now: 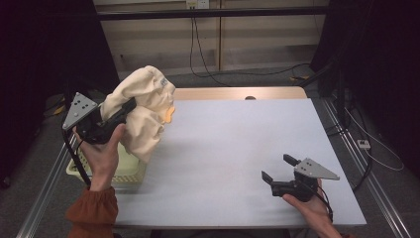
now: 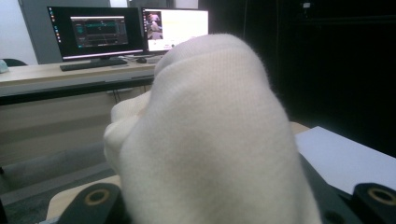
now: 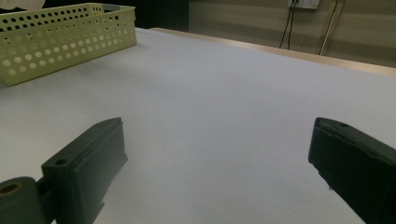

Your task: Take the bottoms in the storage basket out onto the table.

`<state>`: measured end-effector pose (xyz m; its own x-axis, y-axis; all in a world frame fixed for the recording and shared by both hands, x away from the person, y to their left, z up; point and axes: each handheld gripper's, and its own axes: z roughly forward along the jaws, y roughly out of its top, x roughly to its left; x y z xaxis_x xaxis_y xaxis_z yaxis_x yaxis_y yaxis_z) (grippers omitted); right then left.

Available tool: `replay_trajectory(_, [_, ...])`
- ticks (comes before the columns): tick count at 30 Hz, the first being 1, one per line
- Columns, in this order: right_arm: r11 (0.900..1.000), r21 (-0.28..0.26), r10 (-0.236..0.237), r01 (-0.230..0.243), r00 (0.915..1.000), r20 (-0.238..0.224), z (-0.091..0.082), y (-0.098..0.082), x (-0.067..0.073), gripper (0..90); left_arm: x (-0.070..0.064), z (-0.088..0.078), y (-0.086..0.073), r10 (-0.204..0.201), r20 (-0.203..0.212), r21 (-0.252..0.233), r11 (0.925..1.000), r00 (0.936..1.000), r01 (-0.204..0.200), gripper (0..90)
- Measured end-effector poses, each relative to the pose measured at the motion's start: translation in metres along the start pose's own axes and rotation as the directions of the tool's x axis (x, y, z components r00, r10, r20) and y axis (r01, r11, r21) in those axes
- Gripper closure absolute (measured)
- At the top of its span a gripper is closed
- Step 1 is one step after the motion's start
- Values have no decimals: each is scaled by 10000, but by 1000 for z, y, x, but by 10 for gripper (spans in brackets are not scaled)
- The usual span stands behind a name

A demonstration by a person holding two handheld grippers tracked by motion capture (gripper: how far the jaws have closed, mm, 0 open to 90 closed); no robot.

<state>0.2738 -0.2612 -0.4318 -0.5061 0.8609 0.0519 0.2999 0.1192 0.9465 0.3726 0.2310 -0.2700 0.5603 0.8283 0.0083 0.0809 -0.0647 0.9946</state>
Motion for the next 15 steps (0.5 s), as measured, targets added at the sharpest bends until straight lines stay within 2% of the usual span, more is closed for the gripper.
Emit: replay_trajectory(15, [10000,-6,-8,8,10000,-10,0,0,0,38,-9,4,2,139,246,112,9998,9996,-142,754])
